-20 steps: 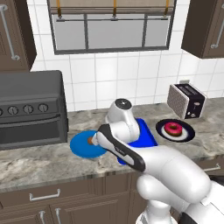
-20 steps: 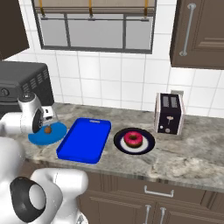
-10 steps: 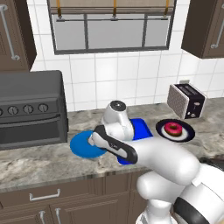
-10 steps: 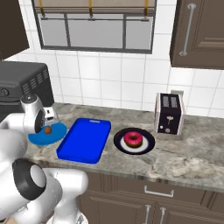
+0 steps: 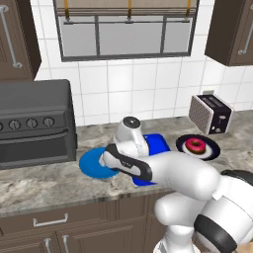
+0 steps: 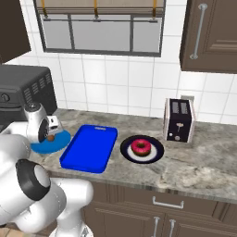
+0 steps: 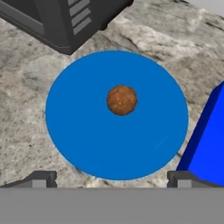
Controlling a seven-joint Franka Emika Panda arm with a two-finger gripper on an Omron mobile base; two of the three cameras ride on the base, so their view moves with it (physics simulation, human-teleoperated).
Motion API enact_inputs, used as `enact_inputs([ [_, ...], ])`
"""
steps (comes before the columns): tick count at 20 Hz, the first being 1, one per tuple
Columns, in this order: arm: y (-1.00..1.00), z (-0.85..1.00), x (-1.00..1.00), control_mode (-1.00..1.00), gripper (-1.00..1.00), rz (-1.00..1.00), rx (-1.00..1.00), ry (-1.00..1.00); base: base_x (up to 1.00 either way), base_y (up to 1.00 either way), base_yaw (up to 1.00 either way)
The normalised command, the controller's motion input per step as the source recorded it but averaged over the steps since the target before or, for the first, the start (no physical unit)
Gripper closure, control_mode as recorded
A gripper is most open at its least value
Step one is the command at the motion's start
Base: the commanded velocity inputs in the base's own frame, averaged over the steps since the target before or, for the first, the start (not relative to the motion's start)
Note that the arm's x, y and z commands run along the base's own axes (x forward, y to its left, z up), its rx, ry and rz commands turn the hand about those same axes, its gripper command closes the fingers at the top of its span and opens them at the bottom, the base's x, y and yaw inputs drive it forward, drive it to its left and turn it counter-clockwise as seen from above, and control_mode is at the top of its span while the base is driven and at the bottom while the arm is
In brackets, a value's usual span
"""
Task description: Move the dessert items from the plates to the tray.
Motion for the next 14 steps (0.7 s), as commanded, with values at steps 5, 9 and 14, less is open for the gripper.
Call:
enact_inputs([
  [5, 0.14, -0.2, 0.13, -1.0, -1.0, 0.0, 0.01, 0.0, 0.0, 0.0, 0.0],
  [9, 0.16, 0.0, 0.15, -1.0, -1.0, 0.0, 0.0, 0.0, 0.0, 0.0, 0.0],
  [14, 0.08, -0.04, 0.24, -1.0, -1.0, 0.0, 0.0, 0.0, 0.0, 0.0, 0.0],
])
